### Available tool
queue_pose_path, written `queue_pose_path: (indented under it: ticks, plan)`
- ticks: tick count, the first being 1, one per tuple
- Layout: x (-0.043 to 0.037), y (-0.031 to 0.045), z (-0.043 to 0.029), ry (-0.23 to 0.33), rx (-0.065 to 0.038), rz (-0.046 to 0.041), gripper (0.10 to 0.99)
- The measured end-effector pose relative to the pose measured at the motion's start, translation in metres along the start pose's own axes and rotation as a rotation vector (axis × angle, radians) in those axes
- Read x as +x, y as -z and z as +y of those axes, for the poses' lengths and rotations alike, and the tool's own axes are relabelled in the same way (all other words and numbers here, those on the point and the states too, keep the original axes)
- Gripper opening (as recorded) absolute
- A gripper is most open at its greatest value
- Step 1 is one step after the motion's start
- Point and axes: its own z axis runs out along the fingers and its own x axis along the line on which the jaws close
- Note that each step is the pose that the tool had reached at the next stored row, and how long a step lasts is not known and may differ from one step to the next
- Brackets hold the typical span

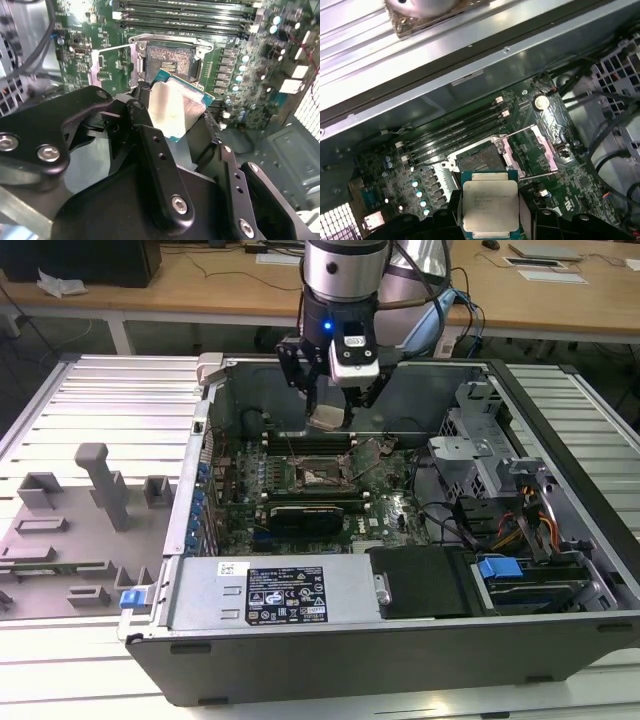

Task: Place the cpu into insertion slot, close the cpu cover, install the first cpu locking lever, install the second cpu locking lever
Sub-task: 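Place the cpu into insertion slot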

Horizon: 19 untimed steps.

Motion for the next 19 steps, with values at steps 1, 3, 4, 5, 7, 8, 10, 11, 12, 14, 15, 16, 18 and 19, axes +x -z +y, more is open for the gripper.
queue_pose_path:
  ticks: [1,3,4,5,7,8,10,11,12,14,15,16,18,19]
  plan:
    - [0.0000,-0.0001,0.0000,-0.026,0.000,-0.0024,0.541]
    - [0.0000,-0.0004,0.0000,-0.062,-0.001,-0.0056,0.541]
    - [0.0000,-0.0005,0.0000,-0.078,-0.001,-0.0070,0.541]
    - [0.0000,-0.0006,0.0000,-0.095,-0.002,-0.0085,0.541]
    - [0.0000,-0.0012,-0.0001,-0.154,-0.003,-0.0138,0.541]
    - [0.0000,-0.0014,-0.0001,-0.176,-0.003,-0.0158,0.541]
    - [0.0000,-0.0019,-0.0002,-0.224,-0.004,-0.0200,0.541]
    - [0.0000,-0.0021,-0.0002,-0.240,-0.005,-0.0215,0.541]
    - [0.0000,-0.0023,-0.0002,-0.258,-0.005,-0.0231,0.541]
    - [-0.0001,-0.0027,-0.0002,-0.299,-0.006,-0.0268,0.541]
    - [-0.0001,-0.0032,-0.0003,-0.344,-0.006,-0.0307,0.541]
    - [-0.0001,-0.0035,-0.0003,-0.373,-0.007,-0.0334,0.541]
    - [-0.0001,-0.0040,-0.0004,-0.422,-0.008,-0.0378,0.541]
    - [-0.0001,-0.0042,-0.0004,-0.441,-0.008,-0.0394,0.541]
